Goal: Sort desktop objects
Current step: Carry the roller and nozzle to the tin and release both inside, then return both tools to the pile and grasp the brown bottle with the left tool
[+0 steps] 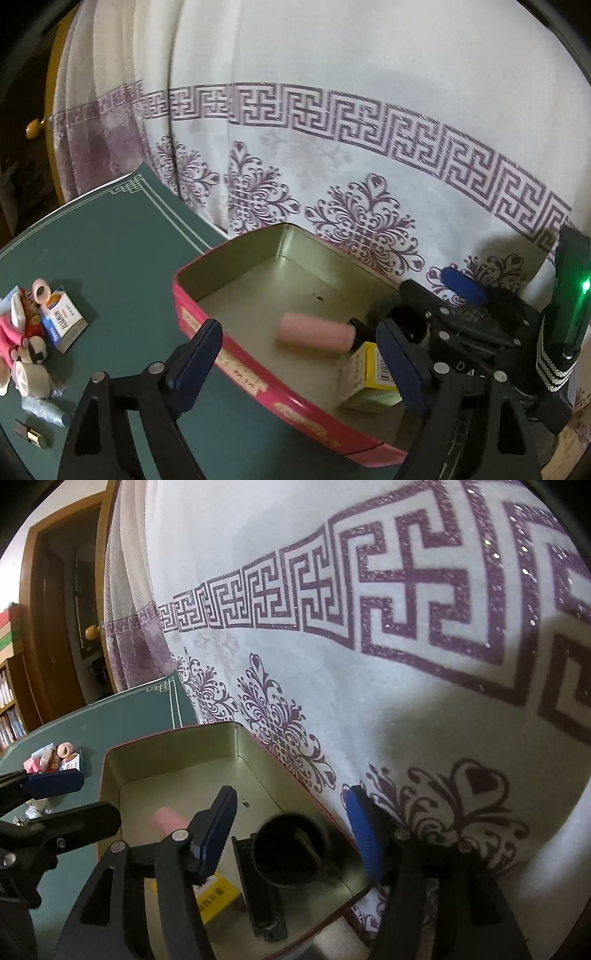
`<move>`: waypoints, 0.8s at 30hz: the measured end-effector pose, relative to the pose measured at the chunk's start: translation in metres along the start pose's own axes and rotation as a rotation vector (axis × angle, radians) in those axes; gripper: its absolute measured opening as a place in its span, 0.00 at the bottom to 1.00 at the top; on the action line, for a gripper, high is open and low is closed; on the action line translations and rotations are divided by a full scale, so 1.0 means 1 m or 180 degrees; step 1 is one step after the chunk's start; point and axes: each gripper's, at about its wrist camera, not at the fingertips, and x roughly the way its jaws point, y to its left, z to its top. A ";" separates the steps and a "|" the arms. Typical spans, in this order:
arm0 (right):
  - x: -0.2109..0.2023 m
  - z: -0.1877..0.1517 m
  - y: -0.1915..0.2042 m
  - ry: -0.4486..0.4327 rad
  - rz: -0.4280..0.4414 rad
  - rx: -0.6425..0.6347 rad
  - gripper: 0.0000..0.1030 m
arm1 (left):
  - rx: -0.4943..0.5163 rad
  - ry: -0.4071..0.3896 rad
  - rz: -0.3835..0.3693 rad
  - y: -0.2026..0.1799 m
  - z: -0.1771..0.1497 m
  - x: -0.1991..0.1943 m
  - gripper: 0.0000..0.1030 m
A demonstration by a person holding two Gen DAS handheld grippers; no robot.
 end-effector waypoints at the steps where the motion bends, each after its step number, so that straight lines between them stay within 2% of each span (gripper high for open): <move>1: 0.000 0.000 0.001 0.0001 0.0004 -0.0006 0.68 | -0.0026 -0.0013 0.0021 0.003 0.000 -0.002 0.84; 11: -0.006 0.001 0.014 0.0004 0.0066 -0.0015 0.76 | -0.0254 -0.0019 0.0175 0.030 -0.008 -0.018 0.84; 24: -0.016 0.000 0.054 0.0026 0.0299 -0.0133 0.77 | -0.0421 -0.0070 0.0433 0.063 -0.028 -0.045 0.84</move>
